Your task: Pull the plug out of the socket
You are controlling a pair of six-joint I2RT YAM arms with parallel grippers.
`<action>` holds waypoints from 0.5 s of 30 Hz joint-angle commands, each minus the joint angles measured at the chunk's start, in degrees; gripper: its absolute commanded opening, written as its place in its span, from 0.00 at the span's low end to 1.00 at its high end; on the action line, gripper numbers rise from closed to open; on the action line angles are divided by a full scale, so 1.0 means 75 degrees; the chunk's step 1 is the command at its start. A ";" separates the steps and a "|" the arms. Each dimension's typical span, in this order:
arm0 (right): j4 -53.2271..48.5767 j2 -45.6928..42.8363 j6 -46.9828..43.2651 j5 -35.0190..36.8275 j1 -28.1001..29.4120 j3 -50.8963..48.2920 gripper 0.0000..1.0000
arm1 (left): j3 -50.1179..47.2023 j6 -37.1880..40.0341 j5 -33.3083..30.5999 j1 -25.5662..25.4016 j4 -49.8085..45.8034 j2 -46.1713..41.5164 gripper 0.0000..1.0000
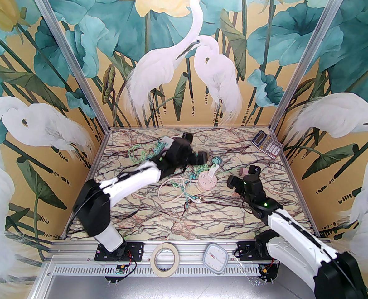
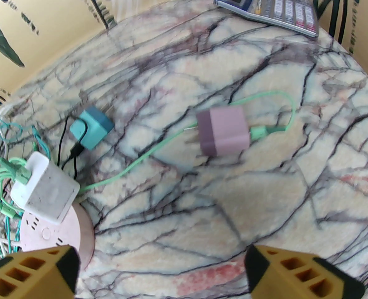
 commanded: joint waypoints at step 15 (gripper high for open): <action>-0.2240 0.4808 0.1563 0.0152 0.1630 0.4475 0.68 | -0.3532 0.0888 -0.1649 -0.0056 0.1970 -0.2007 1.00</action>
